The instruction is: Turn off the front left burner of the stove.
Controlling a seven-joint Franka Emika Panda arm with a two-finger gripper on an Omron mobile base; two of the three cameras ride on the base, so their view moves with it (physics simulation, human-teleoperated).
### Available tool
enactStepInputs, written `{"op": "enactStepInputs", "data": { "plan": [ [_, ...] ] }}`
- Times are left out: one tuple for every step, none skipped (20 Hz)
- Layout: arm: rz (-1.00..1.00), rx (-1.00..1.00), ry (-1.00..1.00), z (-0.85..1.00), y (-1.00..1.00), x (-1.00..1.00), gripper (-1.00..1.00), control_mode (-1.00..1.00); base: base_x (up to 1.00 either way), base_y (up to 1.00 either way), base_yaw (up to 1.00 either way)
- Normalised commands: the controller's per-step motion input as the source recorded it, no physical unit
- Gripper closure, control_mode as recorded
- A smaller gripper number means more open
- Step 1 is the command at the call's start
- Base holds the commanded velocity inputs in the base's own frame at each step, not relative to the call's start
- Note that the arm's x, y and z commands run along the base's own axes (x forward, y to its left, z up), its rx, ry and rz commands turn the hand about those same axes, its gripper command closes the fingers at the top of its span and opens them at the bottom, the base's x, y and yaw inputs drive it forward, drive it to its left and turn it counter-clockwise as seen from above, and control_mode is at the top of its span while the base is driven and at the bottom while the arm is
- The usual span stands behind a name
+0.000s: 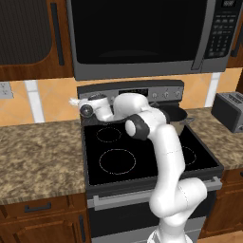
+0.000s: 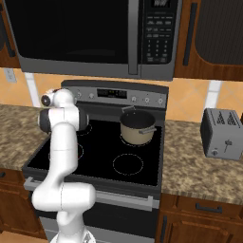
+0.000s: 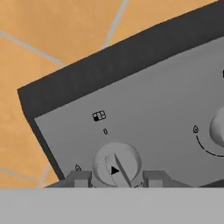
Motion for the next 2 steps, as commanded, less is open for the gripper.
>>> {"op": "enactStepInputs", "data": {
  "plan": [
    [0.00, 0.15, 0.00, 0.00, 0.00, 0.00, 1.00, -1.00, 0.00, 0.00, 0.00],
    [0.00, 0.16, 0.00, 0.00, 0.00, 0.00, 1.00, -1.00, 0.00, 0.00, 0.00]
  ]
}}
